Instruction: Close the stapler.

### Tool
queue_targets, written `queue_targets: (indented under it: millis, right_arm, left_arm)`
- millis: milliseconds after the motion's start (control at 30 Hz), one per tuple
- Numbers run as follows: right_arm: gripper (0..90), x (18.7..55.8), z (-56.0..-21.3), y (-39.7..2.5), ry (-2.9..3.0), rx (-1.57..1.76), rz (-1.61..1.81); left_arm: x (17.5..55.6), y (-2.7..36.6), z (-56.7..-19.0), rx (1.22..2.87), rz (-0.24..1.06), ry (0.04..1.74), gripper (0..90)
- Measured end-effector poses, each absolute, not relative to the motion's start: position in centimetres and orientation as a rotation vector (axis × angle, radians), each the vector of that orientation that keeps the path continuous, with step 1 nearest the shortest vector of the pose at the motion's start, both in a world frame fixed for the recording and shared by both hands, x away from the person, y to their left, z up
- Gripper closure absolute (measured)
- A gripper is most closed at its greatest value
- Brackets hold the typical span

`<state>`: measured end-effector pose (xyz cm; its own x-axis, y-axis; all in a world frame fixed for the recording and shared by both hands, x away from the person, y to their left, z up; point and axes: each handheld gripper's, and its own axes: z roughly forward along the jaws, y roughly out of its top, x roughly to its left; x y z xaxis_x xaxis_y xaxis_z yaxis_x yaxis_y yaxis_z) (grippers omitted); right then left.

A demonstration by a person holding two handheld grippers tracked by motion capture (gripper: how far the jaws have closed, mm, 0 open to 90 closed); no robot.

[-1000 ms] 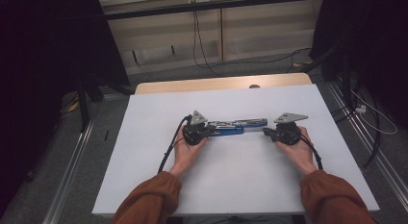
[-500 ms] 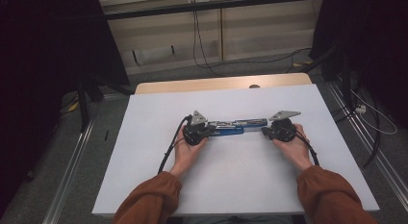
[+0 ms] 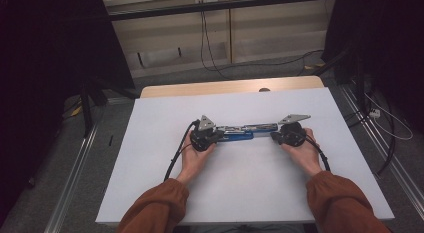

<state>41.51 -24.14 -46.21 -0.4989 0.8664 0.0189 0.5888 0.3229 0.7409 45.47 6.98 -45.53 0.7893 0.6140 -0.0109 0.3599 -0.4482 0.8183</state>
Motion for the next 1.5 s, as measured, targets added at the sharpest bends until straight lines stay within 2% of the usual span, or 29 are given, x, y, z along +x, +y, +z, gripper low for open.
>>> queue_targets:
  millis: [1500]
  right_arm:
    - [90.0,41.37,-45.78,-23.94,2.109,1.271,1.052]
  left_arm:
    - [45.55,7.18,-45.64,2.076,0.351,0.712,90.0]
